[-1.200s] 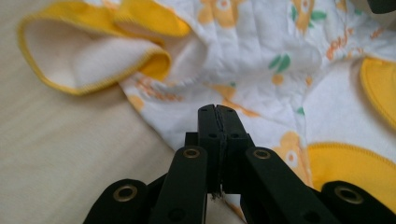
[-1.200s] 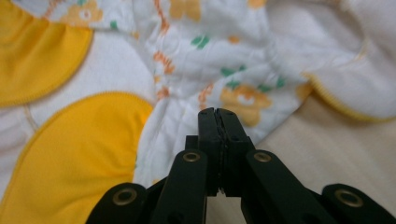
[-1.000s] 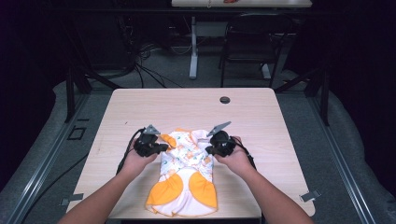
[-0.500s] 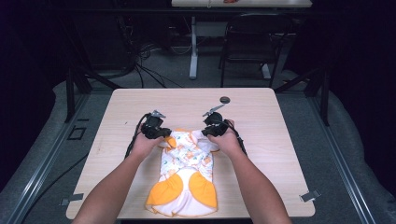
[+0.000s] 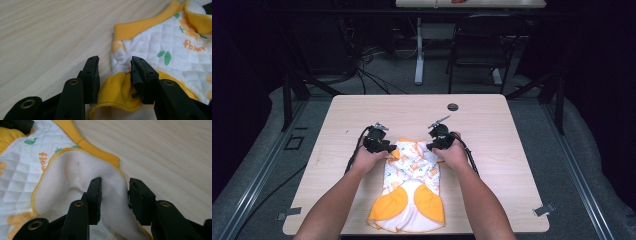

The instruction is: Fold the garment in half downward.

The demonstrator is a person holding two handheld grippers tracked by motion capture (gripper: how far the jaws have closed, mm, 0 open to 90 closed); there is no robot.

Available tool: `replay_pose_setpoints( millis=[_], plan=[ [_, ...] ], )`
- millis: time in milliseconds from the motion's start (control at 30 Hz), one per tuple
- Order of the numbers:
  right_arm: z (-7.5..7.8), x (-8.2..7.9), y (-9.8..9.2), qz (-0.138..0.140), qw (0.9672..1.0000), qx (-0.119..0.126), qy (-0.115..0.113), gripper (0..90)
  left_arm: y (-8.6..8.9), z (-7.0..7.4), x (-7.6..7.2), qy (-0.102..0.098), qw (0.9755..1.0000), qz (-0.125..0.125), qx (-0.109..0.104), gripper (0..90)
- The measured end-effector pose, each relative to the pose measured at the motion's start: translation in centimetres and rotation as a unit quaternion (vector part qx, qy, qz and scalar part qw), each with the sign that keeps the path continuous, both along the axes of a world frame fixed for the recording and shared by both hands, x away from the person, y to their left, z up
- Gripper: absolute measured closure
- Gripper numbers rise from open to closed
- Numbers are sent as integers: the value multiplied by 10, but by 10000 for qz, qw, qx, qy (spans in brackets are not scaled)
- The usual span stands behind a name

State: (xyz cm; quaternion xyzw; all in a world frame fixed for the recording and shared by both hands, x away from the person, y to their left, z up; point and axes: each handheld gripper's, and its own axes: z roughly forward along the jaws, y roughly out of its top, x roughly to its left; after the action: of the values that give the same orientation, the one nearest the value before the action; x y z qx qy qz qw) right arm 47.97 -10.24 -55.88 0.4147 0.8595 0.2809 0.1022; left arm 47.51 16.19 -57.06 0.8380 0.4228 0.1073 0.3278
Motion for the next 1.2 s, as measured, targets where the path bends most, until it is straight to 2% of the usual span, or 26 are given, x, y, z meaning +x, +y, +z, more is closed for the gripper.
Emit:
replay_pose_setpoints(
  millis=[100,167,200,267,333,433,533,667,700,733,767,900,967,1033,1067,1100,1133,1167,1200],
  plan=[
    [-2,1,-2,-96,9999,51,90,615,-2,0,-2,-74,9999,-21,80,590],
    [-4,1,-3,-147,9997,166,107,624,-3,0,-2,-34,9999,-61,73,667],
    [-4,1,-5,-172,9995,210,137,634,-5,0,-4,-91,9998,-120,156,686],
    [-5,1,-6,-150,9996,190,165,650,-6,1,-4,-69,9998,-141,153,700],
    [-7,-2,-7,-133,9991,373,144,734,-5,1,-4,3,9998,-195,100,760],
    [-8,-4,-8,-110,9989,440,136,786,-6,1,-5,1,9998,-179,91,805],
    [-7,-7,-6,-17,9994,335,80,849,-7,1,-5,27,9999,-137,86,830],
    [-4,-8,-2,35,9998,155,100,867,-7,3,-5,134,9998,-111,34,846],
    [-1,-9,-3,105,9999,87,100,869,-7,4,-6,141,9999,-96,23,847],
    [0,-10,-3,94,9998,156,80,869,-7,5,-6,116,9999,-103,43,849],
    [2,-10,-5,151,9998,64,67,869,-5,8,-7,71,9999,-111,0,849],
    [8,-10,-8,161,9997,178,34,871,-4,14,-8,4,9999,-117,-60,850],
    [14,-11,-11,169,9996,205,-51,871,-3,19,-9,-37,9999,-117,-116,851],
    [20,-12,-11,235,9995,183,-124,871,-2,27,-11,-102,9997,-153,-127,851],
    [30,-13,-11,273,9991,180,-251,872,-2,36,-12,-195,9996,-160,-161,851],
    [36,-13,-12,292,9989,161,-319,871,-2,36,-12,-195,9996,-160,-161,851],
    [36,-13,-12,292,9989,161,-319,871,-1,43,-12,-260,9994,-170,-172,851],
    [47,-14,-13,276,9985,173,-437,872,-1,48,-12,-322,9991,-170,-208,851],
    [47,-14,-13,276,9985,173,-437,872,-1,54,-13,-412,9987,-162,-248,851]
  ],
)
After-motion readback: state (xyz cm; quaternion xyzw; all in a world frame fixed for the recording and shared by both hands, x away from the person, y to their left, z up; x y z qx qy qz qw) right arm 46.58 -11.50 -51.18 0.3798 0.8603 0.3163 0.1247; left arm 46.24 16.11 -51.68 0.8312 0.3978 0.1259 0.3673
